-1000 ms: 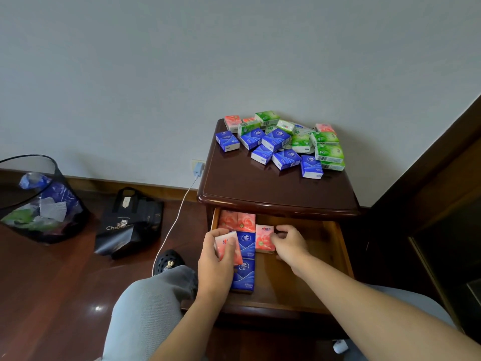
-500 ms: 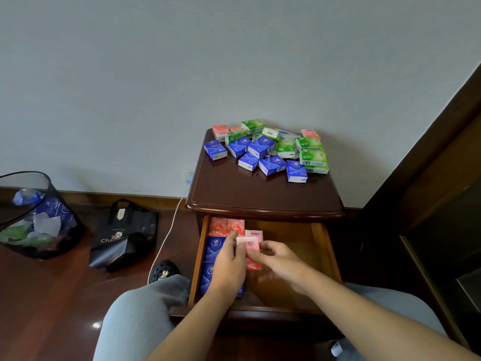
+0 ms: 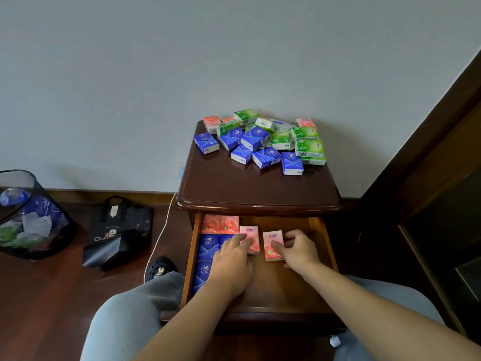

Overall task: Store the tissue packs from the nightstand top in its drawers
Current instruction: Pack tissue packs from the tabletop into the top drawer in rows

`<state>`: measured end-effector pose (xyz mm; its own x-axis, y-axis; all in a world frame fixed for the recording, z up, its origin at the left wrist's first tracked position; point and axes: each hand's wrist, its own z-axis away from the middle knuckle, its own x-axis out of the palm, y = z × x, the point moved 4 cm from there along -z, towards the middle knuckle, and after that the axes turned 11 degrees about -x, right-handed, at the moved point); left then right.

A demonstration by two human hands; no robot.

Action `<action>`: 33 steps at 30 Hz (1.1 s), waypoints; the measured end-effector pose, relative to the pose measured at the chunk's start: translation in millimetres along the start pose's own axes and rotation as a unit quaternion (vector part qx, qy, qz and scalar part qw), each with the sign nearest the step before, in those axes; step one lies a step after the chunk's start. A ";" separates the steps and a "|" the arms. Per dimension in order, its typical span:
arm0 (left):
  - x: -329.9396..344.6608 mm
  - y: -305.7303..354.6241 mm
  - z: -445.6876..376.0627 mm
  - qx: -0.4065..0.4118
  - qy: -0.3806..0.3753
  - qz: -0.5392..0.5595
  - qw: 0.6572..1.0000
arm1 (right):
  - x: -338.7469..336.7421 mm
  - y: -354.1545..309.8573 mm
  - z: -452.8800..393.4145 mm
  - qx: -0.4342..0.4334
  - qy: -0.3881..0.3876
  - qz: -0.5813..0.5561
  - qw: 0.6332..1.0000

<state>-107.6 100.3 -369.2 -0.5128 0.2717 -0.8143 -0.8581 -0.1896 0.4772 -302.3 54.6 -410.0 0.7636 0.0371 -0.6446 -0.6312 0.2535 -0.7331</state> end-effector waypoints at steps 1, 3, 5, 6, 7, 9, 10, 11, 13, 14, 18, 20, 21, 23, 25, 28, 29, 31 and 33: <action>1.4 1.8 -2.6 0.007 -0.009 -0.021 1.000 | 2.6 0.5 -1.7 -0.001 0.007 -0.001 1.000; 4.2 4.3 -8.1 0.019 -0.023 -0.058 0.998 | 6.9 0.3 -4.0 0.004 0.018 -0.012 1.000; 6.1 4.2 -13.5 0.020 -0.034 -0.083 0.996 | 10.3 -1.0 -6.2 0.004 0.022 -0.022 1.000; 6.5 3.4 -15.8 0.016 -0.040 -0.088 0.995 | 11.7 -1.8 -7.4 0.001 0.023 -0.027 0.999; 6.8 2.5 -17.7 0.011 -0.044 -0.086 0.995 | 13.1 -2.6 -8.3 -0.003 0.023 -0.031 0.999; 7.2 0.7 -19.8 0.000 -0.049 -0.070 0.996 | 15.1 -4.3 -10.0 -0.009 0.023 -0.033 0.999; 7.4 0.1 -20.3 -0.003 -0.049 -0.063 0.997 | 16.0 -5.2 -11.0 -0.011 0.022 -0.033 0.999; 7.6 -0.2 -20.7 -0.005 -0.049 -0.060 0.997 | 16.9 -6.1 -11.9 -0.012 0.020 -0.035 0.999; 8.2 -0.5 -21.2 -0.006 -0.049 -0.060 0.997 | 18.2 -8.0 -13.8 -0.013 0.015 -0.036 0.999; 8.6 -0.7 -21.5 -0.007 -0.049 -0.060 0.997 | 18.5 -8.2 -14.8 -0.013 0.013 -0.036 0.999; 9.1 -0.7 -21.2 -0.011 -0.047 -0.053 0.997 | 19.3 -7.5 -17.6 -0.011 0.008 -0.033 0.999; 9.1 -0.9 -20.7 -0.012 -0.047 -0.052 0.997 | 19.3 -7.4 -18.5 -0.010 0.003 -0.034 0.999; 8.8 -1.1 -20.5 -0.011 -0.047 -0.052 0.997 | 19.0 -7.4 -18.7 -0.008 0.001 -0.036 0.999; 7.9 -1.3 -19.9 -0.010 -0.052 -0.057 0.997 | 18.1 -7.4 -18.5 -0.008 0.000 -0.036 0.999; 5.9 0.4 -18.5 -0.008 -0.062 -0.065 0.996 | 15.9 -8.1 -16.1 -0.011 0.004 -0.031 0.999; -0.7 6.3 -14.4 -0.010 -0.077 -0.055 0.995 | 5.4 -11.0 -8.8 0.004 0.039 -0.033 0.999; -3.7 8.8 -12.7 -0.008 -0.070 -0.047 0.996 | -0.9 -12.3 -5.2 0.008 0.055 -0.024 0.998; -12.0 14.8 -9.9 0.004 -0.026 -0.034 0.999 | -17.1 -16.7 3.1 -0.012 0.095 0.017 0.995; -24.4 22.2 -8.3 0.023 0.038 -0.002 0.999 | -36.6 -28.5 12.3 -0.086 0.138 0.059 0.985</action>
<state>-113.9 81.7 -341.5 -0.5070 0.1996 -0.8385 -0.8616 -0.1442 0.4866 -310.6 57.9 -362.9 0.6319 -0.2141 -0.7449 -0.7454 0.0953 -0.6597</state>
